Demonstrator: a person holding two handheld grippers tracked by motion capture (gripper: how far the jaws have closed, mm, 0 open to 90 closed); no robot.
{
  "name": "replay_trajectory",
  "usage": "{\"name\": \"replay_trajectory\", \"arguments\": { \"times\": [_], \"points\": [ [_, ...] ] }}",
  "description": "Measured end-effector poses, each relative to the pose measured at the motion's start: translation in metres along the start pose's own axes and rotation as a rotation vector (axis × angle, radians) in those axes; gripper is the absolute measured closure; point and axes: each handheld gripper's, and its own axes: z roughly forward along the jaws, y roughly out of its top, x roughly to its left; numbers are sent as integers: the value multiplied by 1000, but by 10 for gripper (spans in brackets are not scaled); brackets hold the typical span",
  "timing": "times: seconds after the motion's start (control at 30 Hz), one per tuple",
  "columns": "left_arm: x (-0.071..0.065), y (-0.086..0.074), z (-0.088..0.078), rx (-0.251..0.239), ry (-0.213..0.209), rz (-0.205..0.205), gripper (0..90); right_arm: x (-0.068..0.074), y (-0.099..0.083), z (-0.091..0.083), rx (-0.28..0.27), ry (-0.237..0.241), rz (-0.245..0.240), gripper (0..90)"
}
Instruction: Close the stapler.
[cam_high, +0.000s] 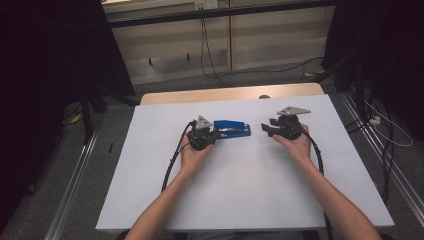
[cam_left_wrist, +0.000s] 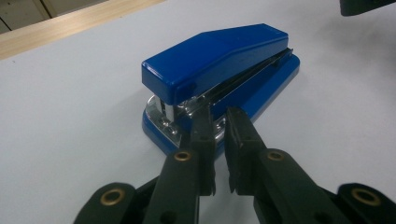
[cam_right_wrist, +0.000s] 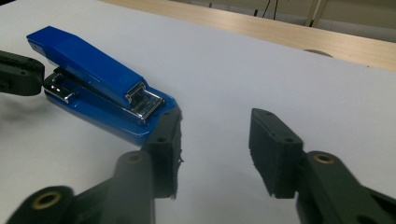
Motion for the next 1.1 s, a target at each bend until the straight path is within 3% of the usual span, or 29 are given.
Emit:
{"name": "replay_trajectory", "arguments": {
  "times": [0.07,0.1,0.23,0.4,0.6,0.7,0.87,1.0,1.1],
  "points": [
    [1,1,-2,-8,16,-7,747,1,1,0,-6,-9,2,451],
    [2,2,-4,-21,33,-13,666,1,0,-1,-1,-5,2,427],
    [9,2,-9,-23,58,-12,610,2,-2,-2,4,4,4,312],
    [12,2,-11,-27,67,-31,431,0,-5,-2,4,7,32,200],
    [13,1,-13,-7,76,-59,200,1,-5,-3,-7,17,35,132],
    [11,-1,-16,-7,67,-61,160,4,-5,-3,-8,27,38,93],
    [8,-2,-26,-49,100,-49,65,8,-5,-7,-14,8,39,35],
    [7,-4,-34,-76,70,-52,43,9,-5,-15,-34,4,39,31],
    [6,-6,-39,-68,56,-43,43,9,-7,-21,-53,-5,41,44]
  ]
}}
